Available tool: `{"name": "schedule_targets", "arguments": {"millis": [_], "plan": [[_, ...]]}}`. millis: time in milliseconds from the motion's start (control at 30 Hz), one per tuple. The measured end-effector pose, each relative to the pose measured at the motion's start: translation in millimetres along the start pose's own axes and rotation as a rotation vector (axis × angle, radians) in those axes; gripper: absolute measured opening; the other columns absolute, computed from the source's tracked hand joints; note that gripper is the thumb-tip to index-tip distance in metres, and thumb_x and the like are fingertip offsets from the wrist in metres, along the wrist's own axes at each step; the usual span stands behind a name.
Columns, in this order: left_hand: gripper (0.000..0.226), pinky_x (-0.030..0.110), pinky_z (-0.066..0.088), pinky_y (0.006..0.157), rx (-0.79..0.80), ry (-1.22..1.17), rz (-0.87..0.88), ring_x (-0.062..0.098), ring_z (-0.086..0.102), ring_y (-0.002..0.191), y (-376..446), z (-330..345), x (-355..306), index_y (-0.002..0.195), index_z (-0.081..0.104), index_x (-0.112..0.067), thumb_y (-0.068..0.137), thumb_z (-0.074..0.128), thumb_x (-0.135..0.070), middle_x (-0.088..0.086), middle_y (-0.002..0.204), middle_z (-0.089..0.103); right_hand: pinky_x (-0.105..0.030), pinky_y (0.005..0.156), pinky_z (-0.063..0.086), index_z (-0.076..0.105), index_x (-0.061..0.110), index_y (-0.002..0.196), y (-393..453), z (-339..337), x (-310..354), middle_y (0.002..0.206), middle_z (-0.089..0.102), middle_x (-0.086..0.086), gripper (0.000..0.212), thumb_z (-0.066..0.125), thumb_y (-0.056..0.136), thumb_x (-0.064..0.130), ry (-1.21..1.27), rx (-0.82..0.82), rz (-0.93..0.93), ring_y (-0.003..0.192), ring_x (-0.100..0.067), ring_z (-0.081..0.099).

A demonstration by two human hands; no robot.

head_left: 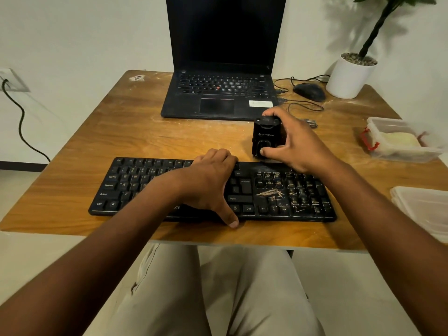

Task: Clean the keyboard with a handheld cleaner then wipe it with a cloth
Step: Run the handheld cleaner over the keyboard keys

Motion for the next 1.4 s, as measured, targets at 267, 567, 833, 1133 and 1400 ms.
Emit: {"name": "schedule_targets", "arguments": {"millis": [267,567,833,1133,1400], "plan": [[0.124,0.039,0.031,0.113,-0.001,-0.01,0.004,0.014,0.027,0.13,0.4,-0.1,0.0,0.147,0.03,-0.025,0.048,0.089,-0.07,-0.008,0.138,0.032,-0.036,0.089,0.06,0.048,0.032,0.133,-3.0,-5.1,-3.9,0.113,0.062,0.014,0.07,0.084,0.078,0.008,0.064,0.08,0.022,0.104,-0.006,0.063],[0.124,0.039,0.031,0.113,0.006,-0.01,0.003,0.014,0.027,0.129,1.6,0.8,1.6,0.148,0.029,-0.025,0.049,0.088,-0.071,-0.007,0.139,0.031,-0.041,0.09,0.059,0.05,0.032,0.13,-9.2,-2.1,-8.6,0.116,0.064,0.01,0.069,0.085,0.076,0.01,0.141,0.034,0.005,0.108,-0.01,0.065],[0.127,0.039,0.029,0.114,0.006,-0.011,0.003,0.014,0.025,0.131,1.2,0.5,0.9,0.151,0.026,-0.025,0.05,0.088,-0.07,-0.007,0.143,0.03,-0.034,0.082,0.062,0.051,0.024,0.128,-10.2,-6.9,-8.9,0.111,0.063,0.009,0.066,0.086,0.075,0.005,0.202,-0.072,0.054,0.098,-0.004,0.067],[0.13,0.04,0.029,0.115,0.016,-0.005,-0.005,0.015,0.025,0.133,0.6,0.4,1.0,0.152,0.023,-0.024,0.05,0.088,-0.071,-0.007,0.144,0.028,-0.007,0.062,0.05,0.048,0.029,0.129,-10.0,-9.2,-10.5,0.105,0.06,0.017,0.067,0.085,0.076,0.012,0.01,-0.154,0.09,0.093,0.0,0.062],[0.129,0.04,0.029,0.115,0.017,-0.007,-0.01,0.015,0.024,0.133,1.6,0.6,1.1,0.152,0.024,-0.025,0.05,0.088,-0.071,-0.007,0.144,0.028,-0.013,0.062,0.054,0.047,0.03,0.131,-22.0,1.4,-13.5,0.105,0.061,0.014,0.069,0.085,0.077,0.013,0.001,-0.175,0.106,0.086,-0.002,0.062]]}}
Point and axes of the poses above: each hand's wrist, its own y-axis towards the middle knuckle, its own z-axis out of the palm, x = y × z, the point moved 1 cm from there along y, towards the middle knuckle
